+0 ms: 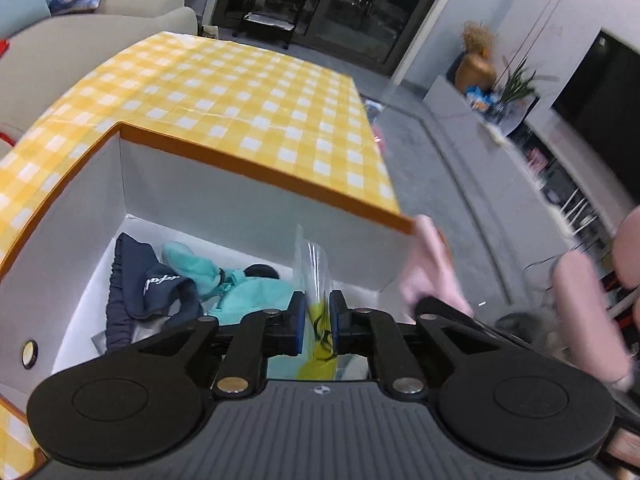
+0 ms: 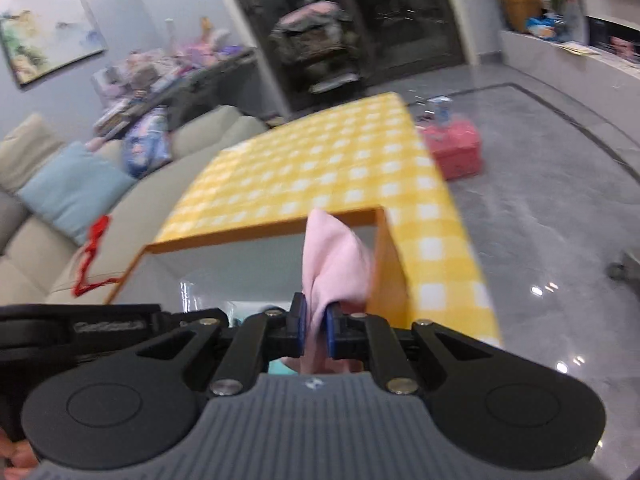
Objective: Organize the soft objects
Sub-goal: 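Lift the pink cloth and plastic bag and carry both over the orange box, then open both grippers to drop the plastic bag and pink cloth into the box, then move both tools back to the items beside the red-lidded container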
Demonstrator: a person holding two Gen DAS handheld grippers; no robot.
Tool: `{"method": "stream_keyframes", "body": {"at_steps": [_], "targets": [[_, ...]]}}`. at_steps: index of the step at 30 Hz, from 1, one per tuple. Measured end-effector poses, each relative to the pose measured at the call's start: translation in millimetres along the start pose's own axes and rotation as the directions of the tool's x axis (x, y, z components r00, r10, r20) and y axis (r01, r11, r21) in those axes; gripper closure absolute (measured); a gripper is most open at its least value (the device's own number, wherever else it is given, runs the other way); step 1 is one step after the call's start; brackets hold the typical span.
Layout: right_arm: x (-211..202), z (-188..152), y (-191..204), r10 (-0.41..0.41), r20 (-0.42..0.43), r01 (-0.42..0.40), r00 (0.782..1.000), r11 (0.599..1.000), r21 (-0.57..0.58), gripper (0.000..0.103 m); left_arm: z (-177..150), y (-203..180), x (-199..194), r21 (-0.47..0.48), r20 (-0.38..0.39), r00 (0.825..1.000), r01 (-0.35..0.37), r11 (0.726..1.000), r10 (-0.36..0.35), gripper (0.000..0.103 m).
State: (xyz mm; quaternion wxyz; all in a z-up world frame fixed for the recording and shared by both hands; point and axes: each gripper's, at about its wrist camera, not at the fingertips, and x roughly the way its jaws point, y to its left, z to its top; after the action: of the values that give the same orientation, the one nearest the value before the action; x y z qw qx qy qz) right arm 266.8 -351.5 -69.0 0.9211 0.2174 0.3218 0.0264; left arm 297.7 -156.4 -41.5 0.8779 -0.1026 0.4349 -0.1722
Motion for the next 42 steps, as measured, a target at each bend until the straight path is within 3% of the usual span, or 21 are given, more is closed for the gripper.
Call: {"method": "stream_keyframes", "body": {"at_steps": [4,6,9,11,16,18,19,22,24,25,27,29,30,32,33,37,40,42], "targets": [[-1.8,2.7,9.6,0.013,-0.005,-0.013,1.000,0.994,-0.105,0.094,-0.3,-3.7,12.3,-0.020,-0.027,0.999,-0.031,0.999,0.031,0.038],[-3.1,1.4,3.2,0.021,0.023,-0.020,1.000,0.998,-0.061,0.094,0.0,-1.7,13.9,-0.053,-0.014,0.999,-0.037,0.998,0.037,0.031],[-5.1,-4.2,3.3,0.044,0.034,-0.041,0.998,0.996,-0.076,0.094,0.9,6.3,12.7,-0.130,-0.022,0.999,0.041,0.991,-0.045,0.015],[-0.9,-6.5,8.7,0.029,0.030,-0.026,0.999,0.995,-0.100,0.094,1.6,9.9,10.9,-0.162,-0.019,0.998,0.055,0.985,-0.059,0.014],[6.2,-7.9,9.1,0.006,0.025,-0.004,1.000,0.995,-0.103,0.093,4.7,14.7,10.2,-0.175,0.007,1.000,0.001,0.984,0.000,0.011],[6.6,-6.8,9.2,-0.015,0.032,0.018,0.999,0.995,-0.096,0.086,5.1,16.2,10.8,-0.175,-0.001,1.000,-0.014,0.985,0.014,0.010],[6.8,-7.0,10.4,-0.016,0.034,0.019,0.999,0.995,-0.101,0.077,5.2,17.5,11.4,-0.176,-0.008,1.000,-0.030,0.984,0.029,0.010],[5.1,-8.4,15.0,-0.018,0.054,0.024,0.998,0.993,-0.116,0.076,3.4,20.8,9.7,-0.178,-0.013,0.998,-0.069,0.982,0.068,0.010],[3.2,-8.4,16.3,-0.031,0.065,0.039,0.997,0.992,-0.119,0.066,2.3,21.7,7.3,-0.170,-0.007,0.997,-0.080,0.982,0.080,0.010],[2.9,-8.9,15.8,-0.050,0.069,0.057,0.996,0.992,-0.112,0.054,2.2,21.8,6.9,-0.164,-0.005,0.997,-0.078,0.983,0.079,0.011],[2.0,-9.8,15.1,-0.033,0.071,0.040,0.997,0.994,-0.104,0.048,1.5,22.6,7.1,-0.158,-0.004,0.998,-0.059,0.986,0.059,0.010],[-0.1,-10.0,18.8,-0.006,0.076,0.015,0.997,0.994,-0.113,0.028,0.5,25.5,6.1,-0.176,-0.011,0.999,-0.040,0.984,0.039,0.011],[-2.0,-10.8,22.0,-0.003,0.088,0.013,0.996,0.992,-0.123,0.025,0.5,26.9,5.3,-0.184,-0.006,0.999,-0.034,0.982,0.033,0.011],[-5.3,-11.2,28.5,-0.016,0.113,0.033,0.993,0.987,-0.156,0.007,1.6,29.7,1.5,-0.198,0.013,0.999,-0.039,0.980,0.043,0.011],[-6.2,-11.1,29.8,-0.019,0.120,0.038,0.993,0.986,-0.162,0.003,1.6,30.9,-0.9,-0.206,0.026,0.999,-0.038,0.978,0.044,0.011],[-7.8,-6.6,28.9,0.024,0.101,-0.011,0.995,0.992,-0.127,0.003,4.2,40.2,-8.8,-0.242,0.051,0.999,0.009,0.970,0.003,0.011],[-10.0,-7.8,31.4,0.023,0.112,-0.007,0.993,0.991,-0.136,0.003,6.1,42.9,-13.6,-0.252,0.063,0.998,0.008,0.968,0.008,0.011],[-5.9,-8.3,32.6,0.018,0.075,-0.007,0.997,0.990,-0.143,0.003,6.2,42.7,-17.0,-0.246,0.072,0.997,0.004,0.969,0.014,0.011]]}}
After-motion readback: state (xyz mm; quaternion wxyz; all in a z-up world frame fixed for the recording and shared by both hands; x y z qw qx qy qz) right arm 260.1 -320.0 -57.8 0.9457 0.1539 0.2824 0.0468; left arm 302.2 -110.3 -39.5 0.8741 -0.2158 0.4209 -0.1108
